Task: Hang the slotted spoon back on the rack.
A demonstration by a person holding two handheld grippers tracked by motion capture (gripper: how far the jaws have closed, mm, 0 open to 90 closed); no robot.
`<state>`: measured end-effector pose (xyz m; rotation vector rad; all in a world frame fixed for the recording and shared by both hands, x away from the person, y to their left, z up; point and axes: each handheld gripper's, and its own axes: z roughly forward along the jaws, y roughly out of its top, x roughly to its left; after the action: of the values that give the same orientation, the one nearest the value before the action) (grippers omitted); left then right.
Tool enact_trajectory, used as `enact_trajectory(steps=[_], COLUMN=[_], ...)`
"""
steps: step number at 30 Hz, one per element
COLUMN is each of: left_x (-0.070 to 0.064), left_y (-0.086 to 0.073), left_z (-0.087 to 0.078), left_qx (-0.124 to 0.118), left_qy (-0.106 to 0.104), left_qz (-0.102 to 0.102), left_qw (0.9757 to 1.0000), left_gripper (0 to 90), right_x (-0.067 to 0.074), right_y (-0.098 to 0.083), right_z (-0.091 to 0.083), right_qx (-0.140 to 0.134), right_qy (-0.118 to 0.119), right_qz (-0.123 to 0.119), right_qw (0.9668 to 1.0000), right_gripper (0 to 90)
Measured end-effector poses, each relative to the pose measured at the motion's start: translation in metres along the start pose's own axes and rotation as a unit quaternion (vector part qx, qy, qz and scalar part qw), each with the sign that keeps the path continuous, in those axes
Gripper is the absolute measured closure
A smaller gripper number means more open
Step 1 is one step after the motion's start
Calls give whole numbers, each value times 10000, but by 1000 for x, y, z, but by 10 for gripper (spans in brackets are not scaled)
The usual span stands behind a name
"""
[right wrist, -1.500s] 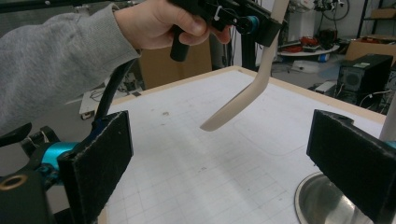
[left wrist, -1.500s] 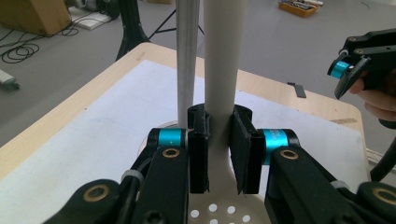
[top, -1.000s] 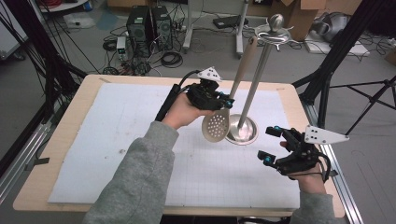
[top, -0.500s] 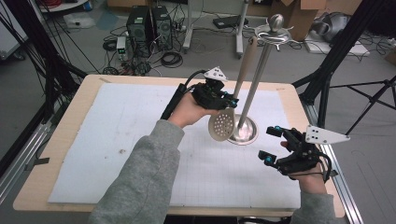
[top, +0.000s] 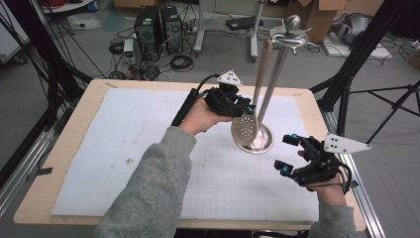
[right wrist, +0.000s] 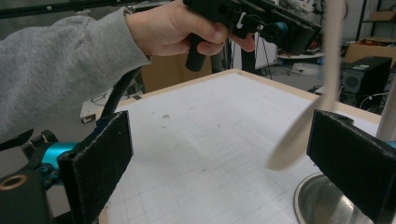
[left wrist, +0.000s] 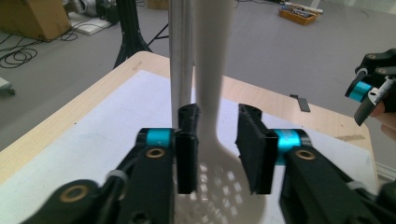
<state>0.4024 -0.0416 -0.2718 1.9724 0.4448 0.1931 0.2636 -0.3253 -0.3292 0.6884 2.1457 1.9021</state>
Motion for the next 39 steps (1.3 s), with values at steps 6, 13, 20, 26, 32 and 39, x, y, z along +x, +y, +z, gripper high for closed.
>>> enact_trajectory(steps=[6, 13, 20, 26, 32, 39], left_x=[-5, -8, -7, -12, -13, -7], left_y=[-4, -14, -24, -33, -48, -62], left_z=[-7, -21, -37, -49, -62, -85], left_qx=[-135, -188, -267, -310, -278, -498], left_qy=[-135, -268, -10, 166, 530, 637], left_qz=[92, 359, 408, 505, 628, 418], left_qw=[9998, 9988, 9988, 9981, 9962, 9959], left_gripper=[450, 267, 147, 122, 111, 111], right_x=[-1, -2, -4, -5, -3, -2], right_y=[0, -2, -3, -3, -3, -4], right_z=[-1, -2, -3, -4, -2, 1], right_qx=[-17, 58, 87, 79, 144, 195], right_qy=[-2, -4, -28, -53, -61, -117], right_qz=[-15, 41, 33, 34, 11, 13], right_qw=[10000, 10000, 10000, 9999, 9999, 9997], right_gripper=[60, 60, 60, 60, 60, 61])
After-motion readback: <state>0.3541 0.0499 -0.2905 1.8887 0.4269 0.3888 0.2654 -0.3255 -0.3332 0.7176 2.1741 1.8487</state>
